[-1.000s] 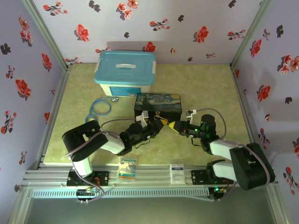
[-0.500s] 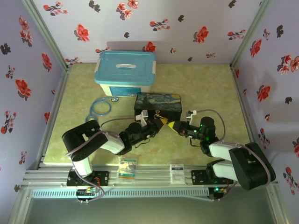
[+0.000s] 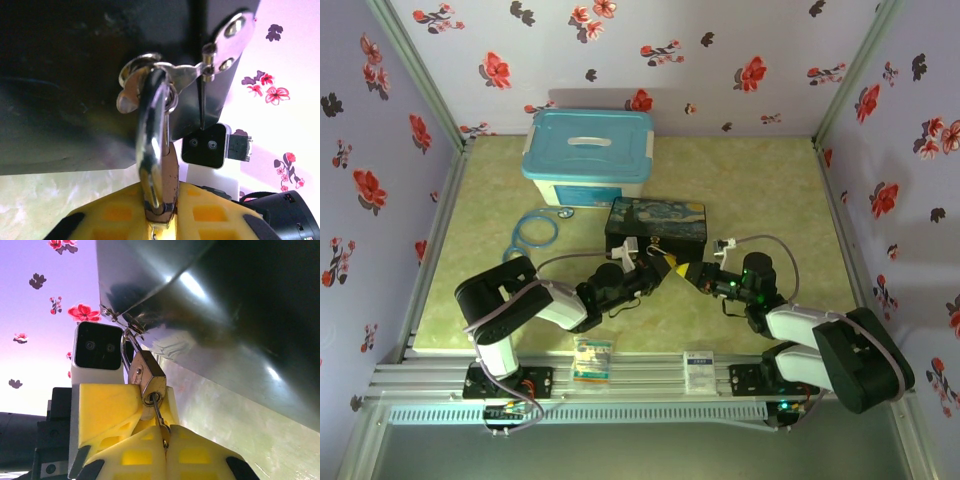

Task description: Unlock the padlock with the key

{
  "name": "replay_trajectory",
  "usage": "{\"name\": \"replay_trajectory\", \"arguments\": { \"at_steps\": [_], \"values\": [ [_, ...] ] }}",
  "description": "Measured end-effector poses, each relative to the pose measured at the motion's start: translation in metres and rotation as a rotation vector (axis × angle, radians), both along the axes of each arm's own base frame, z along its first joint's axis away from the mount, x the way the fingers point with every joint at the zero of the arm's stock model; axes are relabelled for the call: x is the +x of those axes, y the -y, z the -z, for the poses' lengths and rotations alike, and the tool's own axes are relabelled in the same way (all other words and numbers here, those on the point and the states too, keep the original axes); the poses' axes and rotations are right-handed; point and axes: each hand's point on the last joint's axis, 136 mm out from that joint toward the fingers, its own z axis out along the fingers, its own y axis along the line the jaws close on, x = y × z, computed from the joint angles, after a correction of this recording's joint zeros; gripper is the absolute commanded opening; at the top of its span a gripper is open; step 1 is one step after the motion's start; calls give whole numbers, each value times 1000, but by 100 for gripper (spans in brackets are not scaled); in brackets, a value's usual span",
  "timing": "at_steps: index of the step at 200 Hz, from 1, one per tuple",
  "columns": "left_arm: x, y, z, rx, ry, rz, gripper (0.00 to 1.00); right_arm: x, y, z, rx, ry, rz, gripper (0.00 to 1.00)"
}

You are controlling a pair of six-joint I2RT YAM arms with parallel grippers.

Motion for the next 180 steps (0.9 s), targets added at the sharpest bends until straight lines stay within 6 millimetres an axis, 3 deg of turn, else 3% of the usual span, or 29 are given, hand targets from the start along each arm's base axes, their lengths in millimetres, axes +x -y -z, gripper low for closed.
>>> {"name": "replay_trajectory", "arguments": {
  "at_steps": [45, 84, 130, 180],
  "values": [
    [-5, 3, 0, 9, 17, 21, 44, -4, -9, 4, 0, -9, -45, 0],
    [-2, -1, 2, 18, 27, -4, 49, -2, -12, 8, -1, -18, -57, 0],
    [2, -29, 20, 73, 17, -109, 42, -4, -15, 18, -13, -49, -71, 0],
    [8, -34, 23, 93, 24, -159, 8, -7, -23, 22, -23, -55, -89, 0]
  ]
}}
